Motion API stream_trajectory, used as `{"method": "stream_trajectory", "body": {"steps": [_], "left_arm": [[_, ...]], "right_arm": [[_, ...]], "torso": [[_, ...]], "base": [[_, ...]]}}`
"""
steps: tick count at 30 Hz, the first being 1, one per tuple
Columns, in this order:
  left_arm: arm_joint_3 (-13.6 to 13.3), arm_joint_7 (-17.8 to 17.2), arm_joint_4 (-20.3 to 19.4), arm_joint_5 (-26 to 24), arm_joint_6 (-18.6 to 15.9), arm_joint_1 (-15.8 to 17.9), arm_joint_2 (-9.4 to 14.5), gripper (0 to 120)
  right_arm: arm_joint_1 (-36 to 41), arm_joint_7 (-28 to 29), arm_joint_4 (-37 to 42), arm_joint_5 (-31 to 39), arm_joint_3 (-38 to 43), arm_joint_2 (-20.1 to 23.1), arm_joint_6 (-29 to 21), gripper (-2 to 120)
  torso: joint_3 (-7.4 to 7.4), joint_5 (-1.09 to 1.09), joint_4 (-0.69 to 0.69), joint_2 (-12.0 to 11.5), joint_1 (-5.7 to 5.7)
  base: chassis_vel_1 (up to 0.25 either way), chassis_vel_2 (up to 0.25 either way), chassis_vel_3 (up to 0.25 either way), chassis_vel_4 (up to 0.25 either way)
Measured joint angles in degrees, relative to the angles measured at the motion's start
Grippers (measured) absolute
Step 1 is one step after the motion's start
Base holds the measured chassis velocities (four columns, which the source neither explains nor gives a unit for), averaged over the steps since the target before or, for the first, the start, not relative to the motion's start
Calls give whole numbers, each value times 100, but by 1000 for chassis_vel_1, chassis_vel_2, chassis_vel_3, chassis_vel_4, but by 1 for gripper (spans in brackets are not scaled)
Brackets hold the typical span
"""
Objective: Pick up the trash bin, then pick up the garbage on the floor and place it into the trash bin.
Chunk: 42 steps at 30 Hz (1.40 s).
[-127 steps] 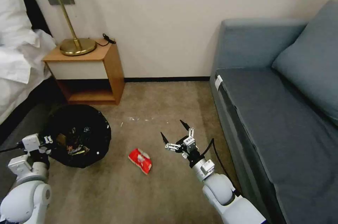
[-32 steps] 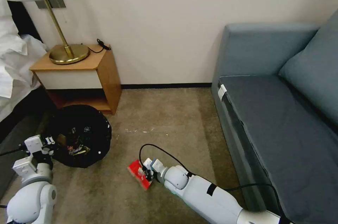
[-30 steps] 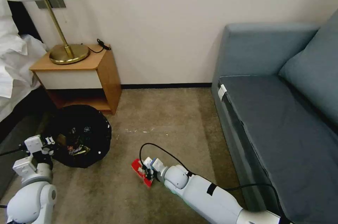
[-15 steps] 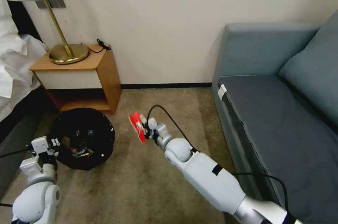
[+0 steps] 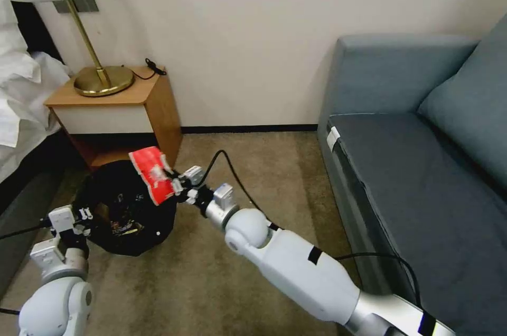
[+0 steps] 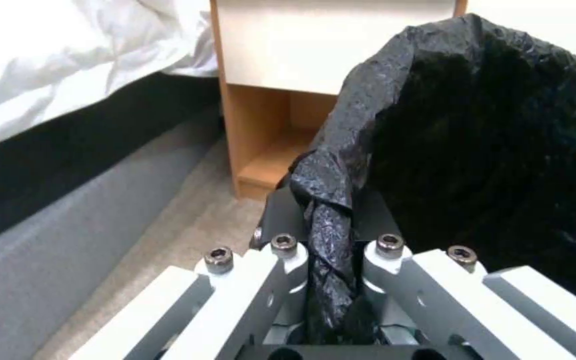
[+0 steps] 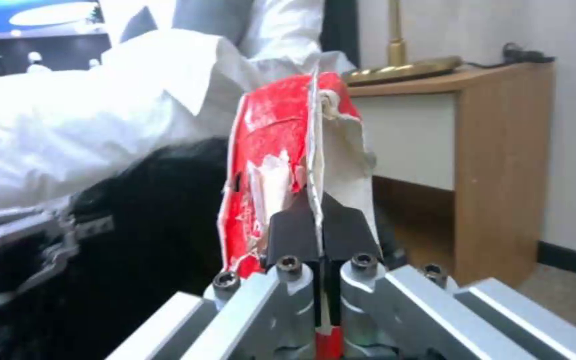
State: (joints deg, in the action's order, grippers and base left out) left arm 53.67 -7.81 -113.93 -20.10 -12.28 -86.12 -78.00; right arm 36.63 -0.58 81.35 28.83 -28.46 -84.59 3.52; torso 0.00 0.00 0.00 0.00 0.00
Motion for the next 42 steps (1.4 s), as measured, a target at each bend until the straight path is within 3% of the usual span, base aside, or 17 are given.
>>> {"method": "stream_trajectory", "body": {"steps": [14, 21, 32, 35, 37, 40, 42], "left_arm": [[-64, 8, -281, 114, -56, -92, -108, 5], [-85, 20, -296, 211, -55, -107, -182, 5], [-32, 4, -292, 169, -49, -112, -181, 5], [9, -494, -230, -262, -58, -63, -98, 5], [14, -666, -210, -408, -78, -39, -73, 5], [52, -1153, -169, -1147, -255, 0, -2, 5], [56, -1240, -168, -1360, -305, 2, 10, 5]], "right_arm": [[152, -264, 21, 32, -182, 63, -147, 0], [152, -332, 147, 211, -176, 61, -286, 23], [295, -538, 328, 226, 139, 93, 82, 63], [550, -550, 572, 132, 665, 102, 625, 79], [633, -546, 657, 1, 809, 117, 742, 80], [1053, -350, 1109, -885, 1328, 262, 884, 95], [1151, -288, 1211, -1117, 1444, 291, 884, 98]], "torso": [[0, 0, -1, 0, 0], [0, 0, 0, 0, 0], [0, 0, 0, 0, 0], [0, 0, -1, 0, 0], [0, 1, -1, 0, 0], [0, 1, 0, 0, 0], [0, 1, 0, 0, 0]], "base": [[0, 0, 0, 0], [0, 0, 0, 0], [0, 0, 0, 0], [0, 0, 0, 0], [0, 0, 0, 0], [0, 0, 0, 0], [0, 0, 0, 0]]}}
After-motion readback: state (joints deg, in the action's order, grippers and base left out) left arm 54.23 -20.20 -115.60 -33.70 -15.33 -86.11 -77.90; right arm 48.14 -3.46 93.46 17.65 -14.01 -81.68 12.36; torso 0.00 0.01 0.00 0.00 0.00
